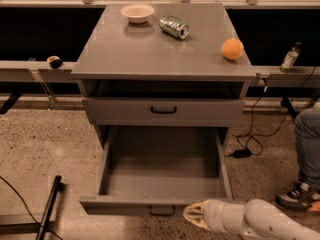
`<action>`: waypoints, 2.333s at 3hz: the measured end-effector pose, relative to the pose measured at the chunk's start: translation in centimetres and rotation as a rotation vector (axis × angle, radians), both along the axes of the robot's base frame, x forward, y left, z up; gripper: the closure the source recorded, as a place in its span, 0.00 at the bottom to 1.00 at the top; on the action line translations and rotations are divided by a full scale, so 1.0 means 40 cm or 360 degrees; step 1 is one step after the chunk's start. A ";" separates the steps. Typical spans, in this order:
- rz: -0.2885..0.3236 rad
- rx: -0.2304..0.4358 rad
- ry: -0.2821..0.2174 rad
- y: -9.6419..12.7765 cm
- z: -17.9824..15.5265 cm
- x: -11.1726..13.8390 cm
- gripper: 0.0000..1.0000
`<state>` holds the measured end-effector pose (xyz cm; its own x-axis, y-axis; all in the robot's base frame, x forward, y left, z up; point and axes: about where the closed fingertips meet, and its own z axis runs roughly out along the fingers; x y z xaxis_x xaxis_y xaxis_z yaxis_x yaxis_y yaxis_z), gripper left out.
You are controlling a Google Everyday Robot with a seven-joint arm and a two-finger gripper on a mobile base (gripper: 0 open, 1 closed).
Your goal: Close middle drawer
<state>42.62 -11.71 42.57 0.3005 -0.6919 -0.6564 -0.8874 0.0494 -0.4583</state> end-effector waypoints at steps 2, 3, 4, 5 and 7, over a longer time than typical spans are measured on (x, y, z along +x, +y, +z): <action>-0.0051 0.0002 -0.0108 -0.045 0.049 0.116 1.00; -0.0051 0.0002 -0.0108 -0.045 0.049 0.116 1.00; -0.0053 0.0111 -0.0056 0.018 0.025 0.152 1.00; -0.0140 0.0240 -0.0002 0.044 -0.010 0.204 1.00; -0.0426 0.0450 0.0011 -0.007 -0.073 0.352 1.00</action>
Offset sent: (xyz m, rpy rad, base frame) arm 0.1104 -0.0407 0.0469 0.0044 -0.1591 -0.0679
